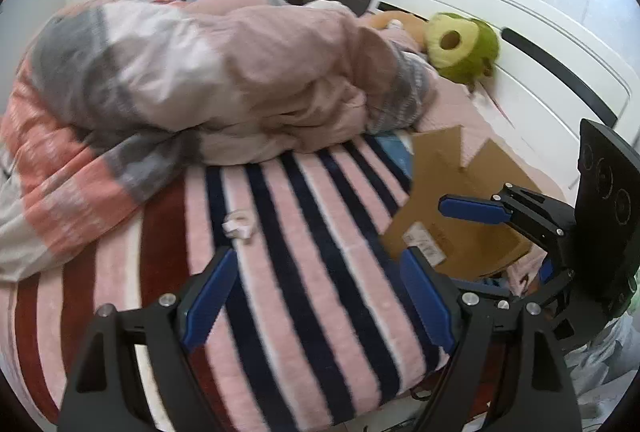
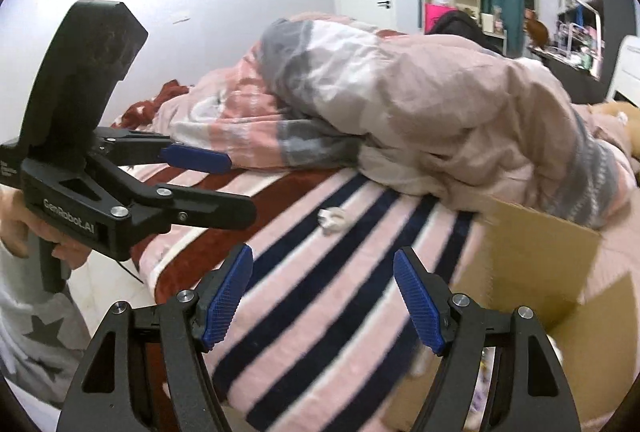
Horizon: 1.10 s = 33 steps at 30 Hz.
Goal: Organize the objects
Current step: 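Move the right gripper back to the clear tape roll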
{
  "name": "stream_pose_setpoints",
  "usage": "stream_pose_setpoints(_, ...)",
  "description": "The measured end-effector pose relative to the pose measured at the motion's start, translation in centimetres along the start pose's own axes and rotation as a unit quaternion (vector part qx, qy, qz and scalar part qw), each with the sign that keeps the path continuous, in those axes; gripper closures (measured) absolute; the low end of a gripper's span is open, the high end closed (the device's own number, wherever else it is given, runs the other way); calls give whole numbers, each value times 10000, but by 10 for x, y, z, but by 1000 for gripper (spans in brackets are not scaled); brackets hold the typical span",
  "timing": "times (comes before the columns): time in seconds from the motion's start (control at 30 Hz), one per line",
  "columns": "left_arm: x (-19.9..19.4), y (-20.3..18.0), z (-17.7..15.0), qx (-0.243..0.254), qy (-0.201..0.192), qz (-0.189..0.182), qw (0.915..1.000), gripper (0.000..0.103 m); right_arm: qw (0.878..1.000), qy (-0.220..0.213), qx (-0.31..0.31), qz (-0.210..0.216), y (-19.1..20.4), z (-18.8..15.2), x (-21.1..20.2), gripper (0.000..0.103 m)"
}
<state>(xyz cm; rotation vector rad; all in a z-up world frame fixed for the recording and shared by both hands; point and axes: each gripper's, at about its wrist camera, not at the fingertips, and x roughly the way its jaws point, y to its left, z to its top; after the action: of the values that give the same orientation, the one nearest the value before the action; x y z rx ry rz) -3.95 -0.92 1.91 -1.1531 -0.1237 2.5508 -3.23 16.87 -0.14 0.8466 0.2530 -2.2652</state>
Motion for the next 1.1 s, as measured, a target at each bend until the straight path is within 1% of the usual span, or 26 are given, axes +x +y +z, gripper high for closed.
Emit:
stream_pose_setpoints(0.1,-2,24,-8,-172,-28,54,9998,21,9998,146,-76,114,15,6,23,32)
stream_pose_setpoints(0.23,3,51,-19,-325,21,102,9994,22,9988,407,21,269,25,4,60,32)
stream_pose_setpoints(0.37,15,76,-28,-521,102,48,9986,21,9970,643,219,368,27,-2,98,32)
stream_pose_setpoints(0.53,38,99,-34,-646,279,-7,9975,21,9947,840,532,259,18,-11,149,33)
stream_pose_setpoints(0.6,47,107,-36,-695,337,-34,9970,22,9945,863,584,111,13,-14,170,33)
stream_pose_setpoints(0.67,56,115,-38,-749,388,-47,9964,22,9938,898,659,-30,6,-17,189,36)
stream_pose_setpoints(0.73,62,122,-39,-781,419,-60,9960,21,9926,948,739,-191,-2,-19,208,42)
stream_pose_setpoints(0.8,67,129,-40,-834,443,-61,9955,22,9915,978,802,-296,-9,-19,227,43)
stream_pose_setpoints(0.9,72,136,-42,-894,458,-52,9949,22,9904,960,881,-462,-19,-18,244,44)
stream_pose_setpoints(1.0,73,140,-44,-960,449,-52,9944,22,9907,926,861,-509,-23,-12,255,44)
stream_pose_setpoints(1.07,72,139,-45,-998,441,-75,9940,22,9912,898,804,-543,-23,-8,258,54)
stream_pose_setpoints(1.1,71,139,-45,-1002,442,-77,9940,22,9913,922,737,-583,-23,-6,259,63)
